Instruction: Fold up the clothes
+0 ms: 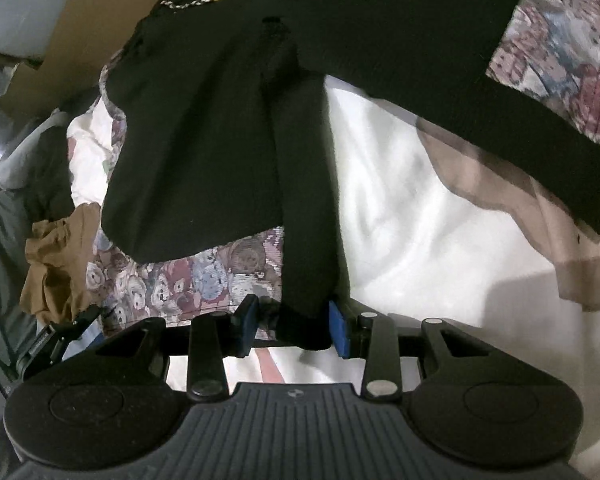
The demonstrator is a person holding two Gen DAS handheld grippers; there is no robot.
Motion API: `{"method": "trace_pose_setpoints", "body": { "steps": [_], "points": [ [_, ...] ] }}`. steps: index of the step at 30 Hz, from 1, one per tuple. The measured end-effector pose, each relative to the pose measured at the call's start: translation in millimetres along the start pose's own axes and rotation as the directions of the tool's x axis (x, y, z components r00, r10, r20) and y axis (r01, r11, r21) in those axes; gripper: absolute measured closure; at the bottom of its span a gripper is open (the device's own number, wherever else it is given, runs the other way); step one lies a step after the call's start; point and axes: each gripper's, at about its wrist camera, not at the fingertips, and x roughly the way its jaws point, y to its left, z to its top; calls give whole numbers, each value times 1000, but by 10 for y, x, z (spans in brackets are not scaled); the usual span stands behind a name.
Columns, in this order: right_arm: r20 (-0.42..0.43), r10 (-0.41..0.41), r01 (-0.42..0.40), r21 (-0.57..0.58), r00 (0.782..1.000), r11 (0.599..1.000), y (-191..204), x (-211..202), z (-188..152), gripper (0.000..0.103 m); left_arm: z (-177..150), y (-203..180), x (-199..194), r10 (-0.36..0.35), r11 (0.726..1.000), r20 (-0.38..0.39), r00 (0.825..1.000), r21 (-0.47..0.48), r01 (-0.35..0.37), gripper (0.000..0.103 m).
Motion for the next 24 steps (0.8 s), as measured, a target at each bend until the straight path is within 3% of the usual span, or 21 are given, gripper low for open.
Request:
{"method": "trace_pose_setpoints", "body": {
  "steps": [6,10,17,22,24],
  "points": [
    [17,12,-13,37,1000,999,-30,-2,49,60,13,-31,121,-63,994,-5,998,84,63,54],
    [29,18,-19,39,999,999,-25,10,41,60,-6,-31,158,-61,992,-20,998,112,63,60],
    [39,55,-58,92,998,994,-105,11,29,60,-65,119,45,-190,981,-51,980,36,192,76],
    [45,73,-78,123,996,989,-137,34,32,61,-135,191,81,-170,985,-57,984,12,171,84],
    [46,67,-73,123,997,990,-118,51,45,73,-133,203,95,-168,986,-55,984,-6,168,84]
  ]
}}
